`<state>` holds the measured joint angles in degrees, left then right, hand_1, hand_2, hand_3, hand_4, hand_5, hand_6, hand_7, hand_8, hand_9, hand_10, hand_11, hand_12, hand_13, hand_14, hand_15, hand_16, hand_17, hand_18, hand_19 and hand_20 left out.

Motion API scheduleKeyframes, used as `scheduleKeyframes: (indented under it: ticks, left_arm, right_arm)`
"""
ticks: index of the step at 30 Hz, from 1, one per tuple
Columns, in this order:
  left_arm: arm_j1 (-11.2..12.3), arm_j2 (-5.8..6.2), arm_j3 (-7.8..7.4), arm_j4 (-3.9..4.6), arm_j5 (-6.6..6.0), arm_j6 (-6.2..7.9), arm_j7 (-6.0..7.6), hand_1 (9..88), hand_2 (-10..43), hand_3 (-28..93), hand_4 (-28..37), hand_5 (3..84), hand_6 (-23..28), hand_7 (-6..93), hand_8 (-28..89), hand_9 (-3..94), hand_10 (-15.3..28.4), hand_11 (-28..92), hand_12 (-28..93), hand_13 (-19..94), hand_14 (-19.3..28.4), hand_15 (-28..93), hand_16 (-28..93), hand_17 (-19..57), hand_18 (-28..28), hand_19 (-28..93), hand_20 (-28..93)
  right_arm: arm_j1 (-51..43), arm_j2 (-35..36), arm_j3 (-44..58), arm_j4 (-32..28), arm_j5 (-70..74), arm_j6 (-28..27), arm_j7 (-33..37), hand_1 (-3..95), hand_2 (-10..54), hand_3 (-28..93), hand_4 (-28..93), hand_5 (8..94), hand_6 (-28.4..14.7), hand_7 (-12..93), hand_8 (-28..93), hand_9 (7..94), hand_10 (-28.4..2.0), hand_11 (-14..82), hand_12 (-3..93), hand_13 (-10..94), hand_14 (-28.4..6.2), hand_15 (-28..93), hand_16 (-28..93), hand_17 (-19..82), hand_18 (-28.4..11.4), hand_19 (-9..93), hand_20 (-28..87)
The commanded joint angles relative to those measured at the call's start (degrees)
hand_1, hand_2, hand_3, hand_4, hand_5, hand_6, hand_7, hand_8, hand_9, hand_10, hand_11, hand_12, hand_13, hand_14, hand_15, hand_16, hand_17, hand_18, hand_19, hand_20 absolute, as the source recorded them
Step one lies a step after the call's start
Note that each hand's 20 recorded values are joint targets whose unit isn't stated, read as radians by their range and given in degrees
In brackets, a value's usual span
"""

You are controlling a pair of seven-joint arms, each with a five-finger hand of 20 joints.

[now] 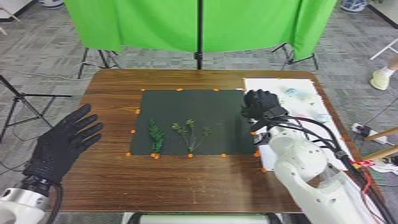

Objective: Arrange flowers

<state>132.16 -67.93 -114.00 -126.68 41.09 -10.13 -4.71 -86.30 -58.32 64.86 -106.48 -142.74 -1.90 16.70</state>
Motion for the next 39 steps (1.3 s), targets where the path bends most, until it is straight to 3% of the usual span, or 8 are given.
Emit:
scheduleKeyframes:
  ticks: [1,11,21,26,31,39]
  left_arm:
    - [-0.50,-0.42,0.05,0.54,0.27,-0.58,-1.33,24.5,-2.9,70,-27.5,25.3,1.5,20.7,-12,22.0,10.0,20,16,16,13.2,29,-1,-11.7,18.7,39,7]
    - [0.06,-0.05,0.31,0.47,-0.01,0.00,-0.82,24.5,-2.9,70,-27.4,25.3,1.5,20.7,-12,22.0,10.0,20,16,16,13.2,29,-1,-11.7,18.7,39,7]
    - [0.30,-0.47,0.26,0.35,0.04,-0.19,-0.77,24.5,-2.8,70,-27.6,25.3,1.5,20.5,-12,22.1,10.0,20,16,16,13.2,29,-1,-11.7,18.7,39,7]
    - [0.46,-0.59,0.07,0.36,0.19,-0.43,-0.62,24.4,-2.9,70,-27.4,25.4,1.6,20.4,-12,22.1,10.0,20,16,16,13.3,29,-1,-11.8,18.7,39,7]
    - [0.68,-0.84,0.03,0.32,0.19,-0.65,-0.65,24.5,-2.7,70,-27.4,25.4,1.5,20.5,-12,22.1,10.0,20,16,16,13.3,29,-1,-11.7,18.7,39,7]
    - [0.92,-0.26,0.10,0.28,-0.15,-0.14,-0.31,24.5,-2.7,70,-27.3,25.4,1.5,20.6,-12,22.1,10.0,20,16,16,13.3,29,-1,-11.7,18.7,39,7]
  right_arm:
    - [0.04,0.20,-5.14,0.17,-1.67,-3.08,-4.37,41.7,-3.9,93,-14,66.9,-15.8,75,-5,90.2,-8.1,47.6,33.7,82,-4.8,79,36,45,-21.6,93,52]
    - [0.73,-1.27,-8.51,5.14,-5.45,-2.36,-4.41,41.6,-3.6,92,-14,66.5,-15.5,75,-5,90.2,-8.0,47.6,33.5,82,-4.7,79,36,45,-21.5,93,52]
    - [-0.02,-2.38,-8.29,3.95,-5.19,-6.12,-3.32,40.0,-3.6,92,-14,65.6,-13.4,77,-6,90.1,-7.4,47.3,32.9,82,-4.4,78,35,46,-21.2,93,51]
    - [-0.07,-2.83,-7.72,3.13,-5.42,-12.04,-2.84,38.7,-4.4,90,-15,64.7,-10.5,78,-4,89.9,-6.9,46.5,32.2,82,-4.3,78,35,46,-21.0,93,51]
    - [-0.34,-2.71,-8.01,3.53,-5.79,-11.76,-3.01,37.4,-5.2,90,-17,63.3,-8.8,77,-1,88.7,-6.7,46.1,33.5,81,-4.4,77,35,44,-20.9,93,50]
    - [-0.24,-3.56,-6.20,2.13,-3.71,-12.19,-2.31,34.3,-9.4,89,-22,62.1,-7.4,77,2,87.9,-7.0,46.7,32.0,80,-4.6,77,35,43,-20.9,93,50]
